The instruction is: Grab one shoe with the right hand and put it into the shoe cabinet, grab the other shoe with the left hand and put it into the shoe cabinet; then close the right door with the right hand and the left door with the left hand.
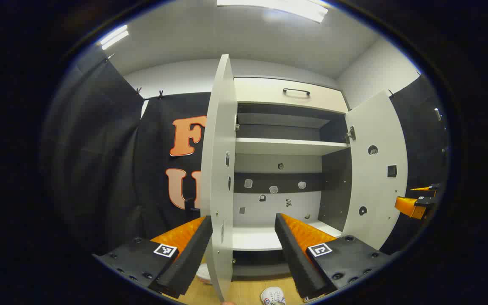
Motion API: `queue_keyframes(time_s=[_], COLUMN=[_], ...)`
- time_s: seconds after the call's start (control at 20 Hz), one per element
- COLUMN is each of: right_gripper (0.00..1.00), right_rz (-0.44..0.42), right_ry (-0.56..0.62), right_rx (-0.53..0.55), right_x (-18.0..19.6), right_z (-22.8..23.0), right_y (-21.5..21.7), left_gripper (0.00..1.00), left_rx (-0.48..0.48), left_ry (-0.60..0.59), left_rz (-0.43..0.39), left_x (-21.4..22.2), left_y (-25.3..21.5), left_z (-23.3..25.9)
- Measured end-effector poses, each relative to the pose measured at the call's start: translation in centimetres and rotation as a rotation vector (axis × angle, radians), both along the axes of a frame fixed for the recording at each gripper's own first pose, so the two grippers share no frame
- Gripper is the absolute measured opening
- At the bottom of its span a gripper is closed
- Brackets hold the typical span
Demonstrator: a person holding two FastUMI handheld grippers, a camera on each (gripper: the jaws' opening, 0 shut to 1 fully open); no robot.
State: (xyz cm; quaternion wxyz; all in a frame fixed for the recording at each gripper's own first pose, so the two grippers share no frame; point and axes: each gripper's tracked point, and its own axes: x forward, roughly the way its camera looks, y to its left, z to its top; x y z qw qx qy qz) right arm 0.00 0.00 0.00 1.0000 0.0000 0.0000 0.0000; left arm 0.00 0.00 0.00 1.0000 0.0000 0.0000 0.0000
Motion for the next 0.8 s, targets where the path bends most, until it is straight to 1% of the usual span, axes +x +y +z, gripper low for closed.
queue_keyframes(time_s=[0.15, 0.35, 0.4, 0.45, 0.5, 0.7, 0.8], right_gripper=[0.94, 0.94, 0.94, 0.94, 0.94, 0.94, 0.94], right_rz=[0.011, 0.046, 0.044, 0.044, 0.046, 0.039, 0.056], right_ry=[0.012, 0.037, 0.043, 0.047, 0.049, 0.038, 0.045], right_rx=[0.003, 0.006, -0.003, -0.009, -0.008, -0.005, 0.020], right_x=[0.4, 0.6, 0.7, 0.7, 0.7, 1.0, 1.0], right_z=[-0.7, -2.1, -2.4, -2.6, -2.6, -2.6, -2.9], right_y=[0.2, 1.2, 1.1, 1.1, 1.3, 1.1, 1.5], left_gripper=[0.96, 0.96, 0.94, 0.94, 0.96, 0.96, 0.96], left_rx=[-0.013, -0.020, -0.018, -0.018, -0.018, -0.007, -0.007], left_ry=[0.021, 0.056, 0.066, 0.071, 0.074, 0.072, 0.068], left_rz=[-0.016, -0.015, -0.018, -0.021, -0.022, -0.028, -0.021], left_x=[0.2, 0.2, 0.3, 0.4, 0.3, 0.5, 0.7], left_y=[-0.7, -1.0, -1.1, -1.3, -1.4, -1.8, -1.7], left_z=[-1.4, -3.3, -3.7, -3.8, -3.9, -4.2, -4.4])
